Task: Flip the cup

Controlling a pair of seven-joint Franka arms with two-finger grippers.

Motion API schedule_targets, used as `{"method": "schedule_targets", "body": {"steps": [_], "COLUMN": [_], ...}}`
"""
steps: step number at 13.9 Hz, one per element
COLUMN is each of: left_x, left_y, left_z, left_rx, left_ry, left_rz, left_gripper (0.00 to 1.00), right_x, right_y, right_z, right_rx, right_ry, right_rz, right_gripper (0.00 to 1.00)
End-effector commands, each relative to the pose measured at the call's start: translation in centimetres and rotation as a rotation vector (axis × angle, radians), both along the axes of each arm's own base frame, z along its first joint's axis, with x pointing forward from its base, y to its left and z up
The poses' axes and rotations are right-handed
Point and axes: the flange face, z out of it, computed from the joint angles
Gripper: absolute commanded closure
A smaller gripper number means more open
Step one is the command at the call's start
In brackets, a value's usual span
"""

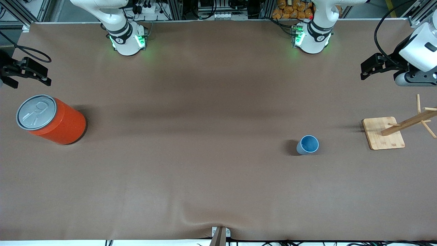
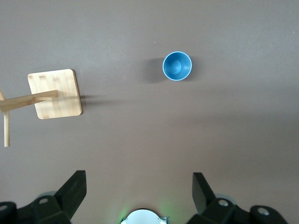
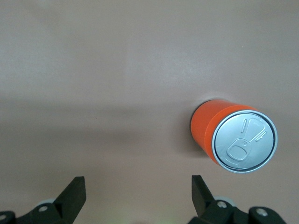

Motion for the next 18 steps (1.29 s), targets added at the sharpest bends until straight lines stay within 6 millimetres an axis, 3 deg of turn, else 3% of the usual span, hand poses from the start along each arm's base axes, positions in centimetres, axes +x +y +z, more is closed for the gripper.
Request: {"method": "schedule_targets", "body": {"steps": [1,5,18], "left_x": [-0.3,-0.9,-0.6], "left_y": [0.7,2.0,0.7], "left_z": [1.1,1.9,1.0], "left_rx": [-0.010,-0.015,-0.014], "left_ry": [0.001,-0.024,-0.014], "left_rz": [-0.002,0.032,0.006], "left_gripper": [0.00,0.00,0.00], "right_x": [-0.1,-0.1,-0.1], "right_y": [0.0,0.0,-0.2], "right_z": [0.1,0.0,0.0], "right_rx": [0.004,0.004,0.004], "right_ry": [0.000,0.003,0.004], "right_rz": [0.004,0.004,0.001], "right_gripper": [0.00,0.00,0.00]}}
